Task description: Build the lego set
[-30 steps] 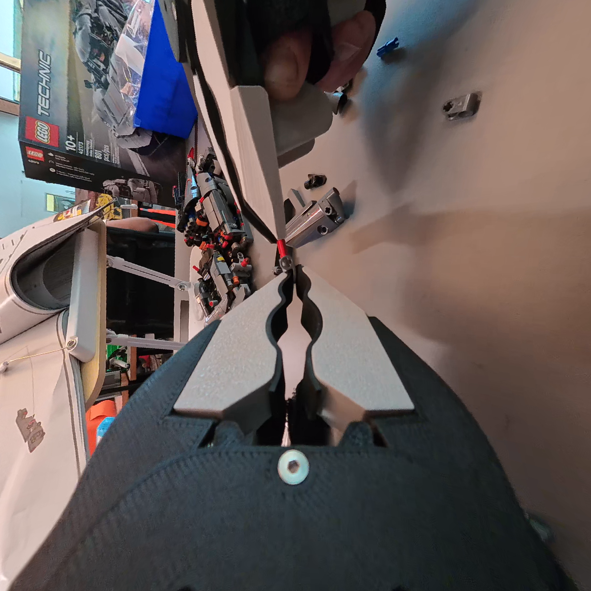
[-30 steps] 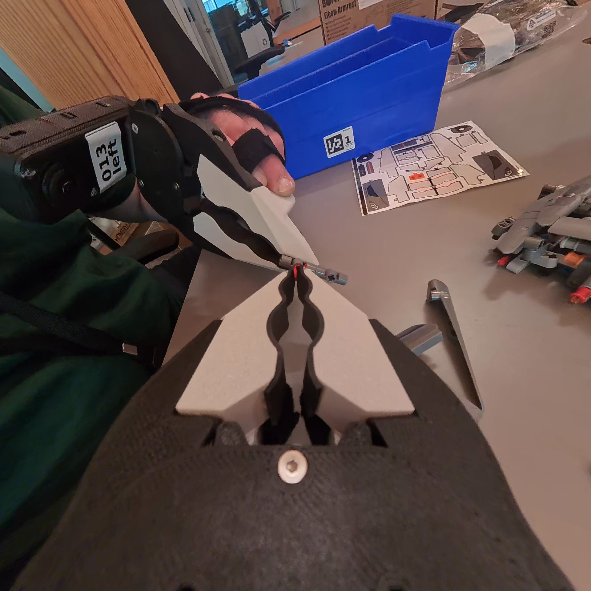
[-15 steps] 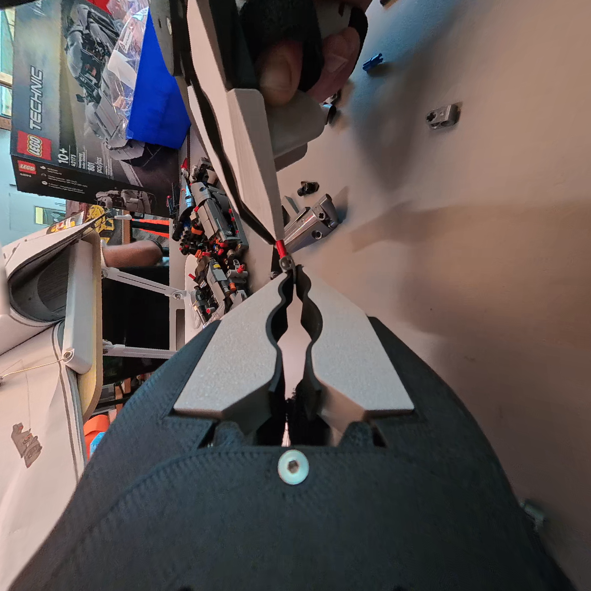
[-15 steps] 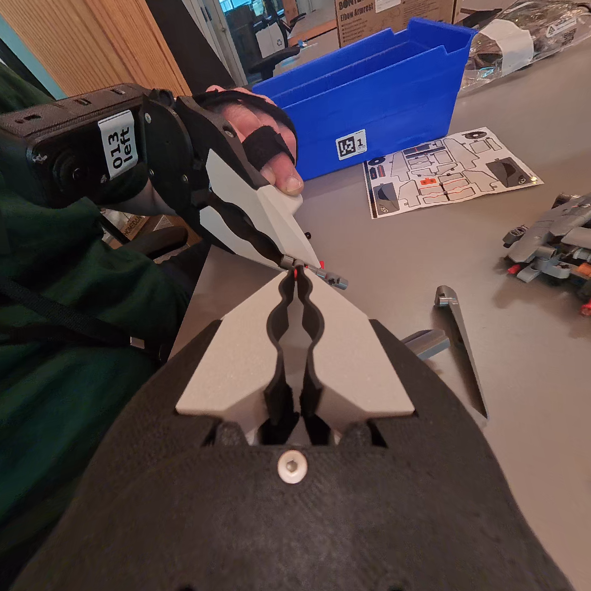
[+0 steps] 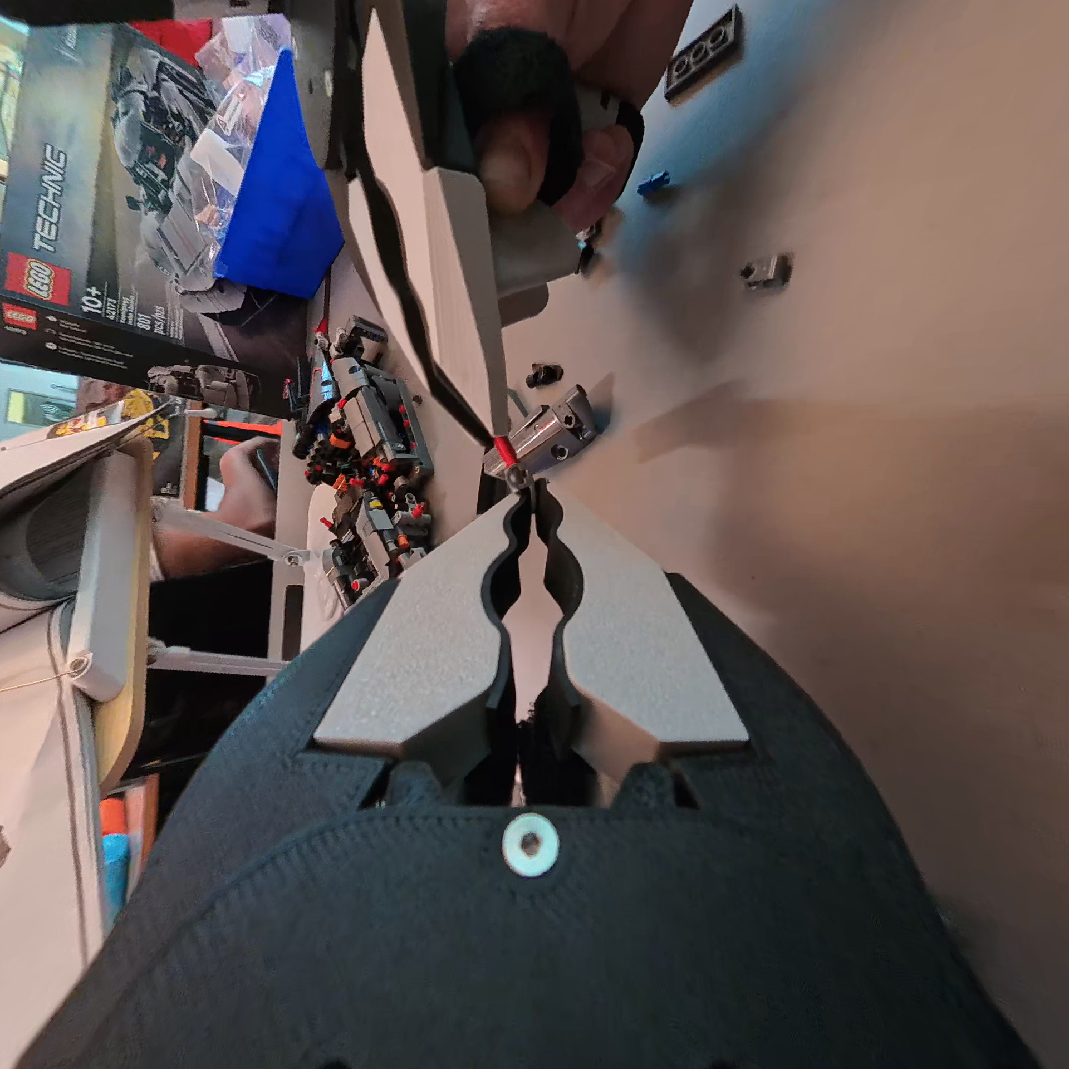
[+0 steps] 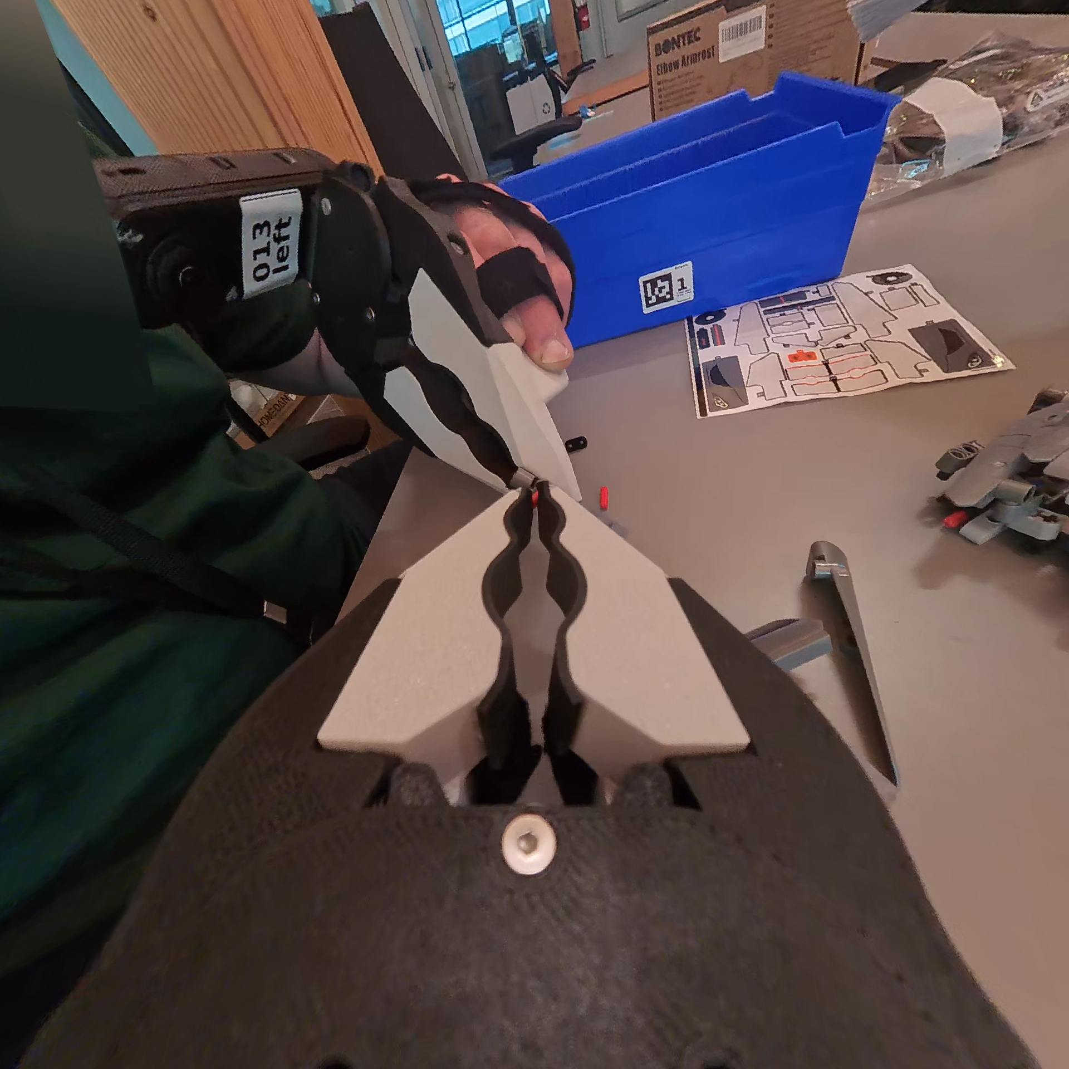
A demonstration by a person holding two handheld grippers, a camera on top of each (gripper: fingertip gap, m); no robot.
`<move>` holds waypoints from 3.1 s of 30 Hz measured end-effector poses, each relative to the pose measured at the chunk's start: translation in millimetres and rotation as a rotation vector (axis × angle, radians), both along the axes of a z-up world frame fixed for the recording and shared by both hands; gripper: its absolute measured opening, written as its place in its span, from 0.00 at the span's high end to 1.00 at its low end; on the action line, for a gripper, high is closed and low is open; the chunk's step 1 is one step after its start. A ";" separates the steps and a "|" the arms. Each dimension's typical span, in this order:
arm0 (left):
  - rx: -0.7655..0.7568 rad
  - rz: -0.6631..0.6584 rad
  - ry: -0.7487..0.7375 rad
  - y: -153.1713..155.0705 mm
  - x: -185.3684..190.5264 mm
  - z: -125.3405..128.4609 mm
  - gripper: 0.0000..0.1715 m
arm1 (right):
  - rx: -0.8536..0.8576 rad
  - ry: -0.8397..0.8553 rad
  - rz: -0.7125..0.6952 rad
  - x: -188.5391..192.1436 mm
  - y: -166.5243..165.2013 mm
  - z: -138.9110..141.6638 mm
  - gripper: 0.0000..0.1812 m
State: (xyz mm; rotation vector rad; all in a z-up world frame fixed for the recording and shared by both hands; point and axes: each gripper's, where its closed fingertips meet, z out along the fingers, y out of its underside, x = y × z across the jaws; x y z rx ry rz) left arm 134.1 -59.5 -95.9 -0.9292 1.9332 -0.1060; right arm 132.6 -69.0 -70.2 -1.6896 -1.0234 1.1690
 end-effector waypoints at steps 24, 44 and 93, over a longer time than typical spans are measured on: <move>-0.226 -0.001 -0.102 -6.3 4.9 10.3 1.00 | 0.071 0.029 -0.010 3.2 -2.1 11.1 1.00; -0.332 0.034 -0.160 -8.9 9.6 16.1 1.00 | 0.111 0.056 -0.028 5.4 -1.7 18.4 1.00; -0.767 -0.018 -0.294 -10.5 20.8 35.0 1.00 | 0.268 0.055 -0.126 18.5 4.5 38.1 0.85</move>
